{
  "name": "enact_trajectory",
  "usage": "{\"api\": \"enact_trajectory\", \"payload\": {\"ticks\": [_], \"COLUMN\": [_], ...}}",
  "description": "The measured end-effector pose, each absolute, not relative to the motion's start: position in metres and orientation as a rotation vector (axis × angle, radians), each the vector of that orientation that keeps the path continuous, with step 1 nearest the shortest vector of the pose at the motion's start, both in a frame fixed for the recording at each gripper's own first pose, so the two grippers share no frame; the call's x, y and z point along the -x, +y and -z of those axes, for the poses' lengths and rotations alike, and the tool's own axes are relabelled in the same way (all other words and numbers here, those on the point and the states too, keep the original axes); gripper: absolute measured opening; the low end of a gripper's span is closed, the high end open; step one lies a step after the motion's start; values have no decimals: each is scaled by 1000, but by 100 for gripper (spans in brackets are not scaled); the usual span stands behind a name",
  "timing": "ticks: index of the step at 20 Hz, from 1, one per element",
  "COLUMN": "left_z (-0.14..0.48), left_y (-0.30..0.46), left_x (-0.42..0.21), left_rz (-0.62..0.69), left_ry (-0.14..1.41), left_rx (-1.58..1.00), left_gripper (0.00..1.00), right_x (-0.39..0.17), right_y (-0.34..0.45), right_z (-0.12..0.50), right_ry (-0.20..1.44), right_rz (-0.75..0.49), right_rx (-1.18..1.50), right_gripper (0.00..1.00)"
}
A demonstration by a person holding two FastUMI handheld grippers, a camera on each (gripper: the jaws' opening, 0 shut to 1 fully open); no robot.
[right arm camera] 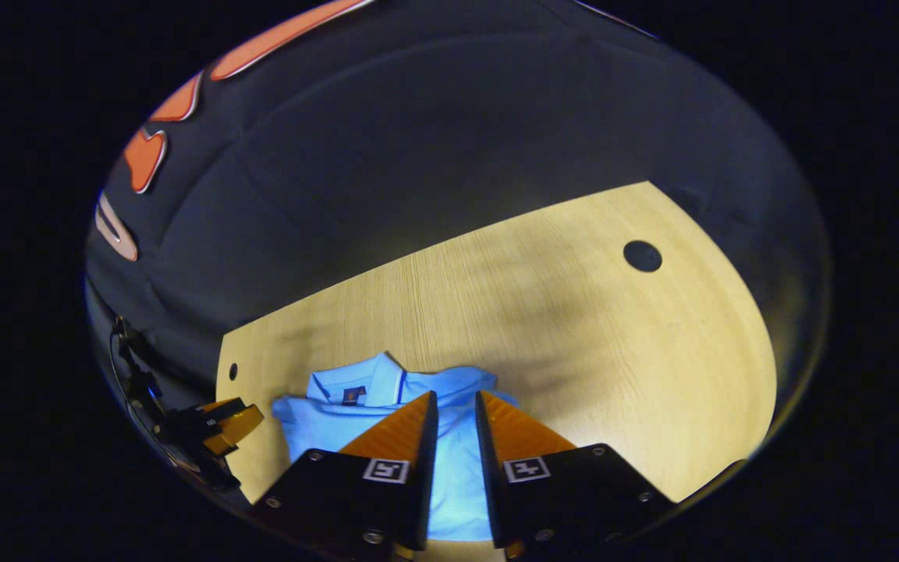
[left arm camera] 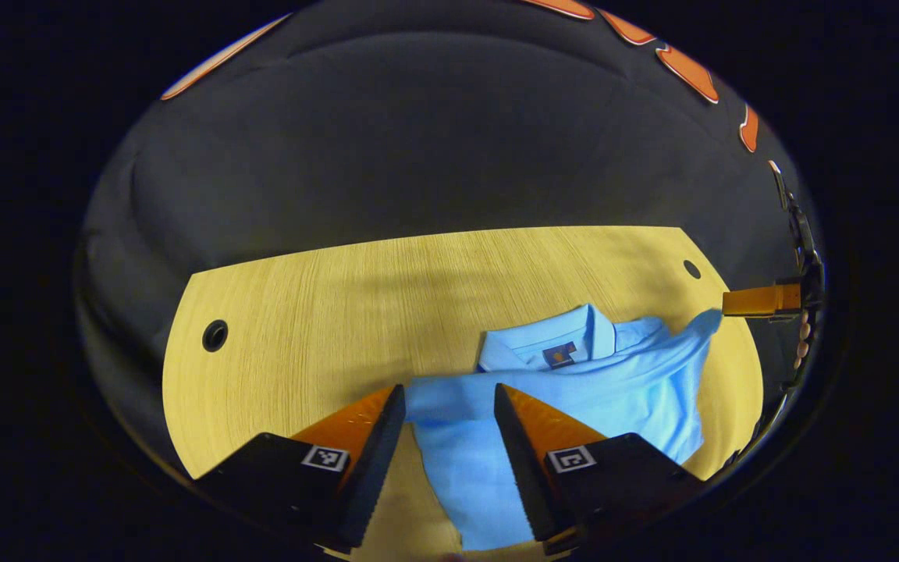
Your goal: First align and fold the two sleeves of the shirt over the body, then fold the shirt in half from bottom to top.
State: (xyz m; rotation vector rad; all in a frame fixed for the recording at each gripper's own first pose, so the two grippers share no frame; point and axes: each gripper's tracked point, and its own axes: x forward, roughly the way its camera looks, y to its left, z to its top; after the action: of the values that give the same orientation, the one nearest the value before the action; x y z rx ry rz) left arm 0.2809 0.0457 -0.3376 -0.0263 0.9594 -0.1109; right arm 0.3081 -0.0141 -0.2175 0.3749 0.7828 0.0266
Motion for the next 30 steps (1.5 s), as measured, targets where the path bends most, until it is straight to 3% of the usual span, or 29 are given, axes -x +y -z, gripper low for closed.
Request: {"api": "enact_trajectory", "payload": {"ticks": [1, 2, 3, 7, 8, 12, 18, 23, 30], "left_z": [332, 324, 316, 282, 272, 227, 152, 88, 53], "left_y": [43, 44, 44, 31, 28, 15, -3, -6, -7], "left_x": [-276, -270, -262, -222, -212, -163, -89, -39, 18], "left_rz": [106, 91, 78, 48, 39, 4, -44, -102, -111], "left_ry": [955, 945, 933, 893, 881, 824, 677, 446, 262], "left_rx": [34, 27, 18, 14, 13, 13, 13, 30, 43], "left_gripper": [89, 94, 99, 98, 98, 97, 97, 97, 96], "right_x": [-300, -292, -281, -241, -232, -182, -103, -55, 5], "right_y": [-18, -20, -22, -35, -37, -42, -36, -48, -45], "right_z": [210, 204, 199, 182, 176, 149, 97, 69, 57], "right_ry": [764, 747, 741, 693, 672, 616, 460, 278, 115], "right_rz": [-29, -37, -47, -82, -85, -128, -188, -153, -173], "right_rx": [-354, -347, -347, -320, -315, -279, -190, -98, -79], "right_gripper": [33, 49, 52, 60, 68, 82, 85, 86, 88]}}
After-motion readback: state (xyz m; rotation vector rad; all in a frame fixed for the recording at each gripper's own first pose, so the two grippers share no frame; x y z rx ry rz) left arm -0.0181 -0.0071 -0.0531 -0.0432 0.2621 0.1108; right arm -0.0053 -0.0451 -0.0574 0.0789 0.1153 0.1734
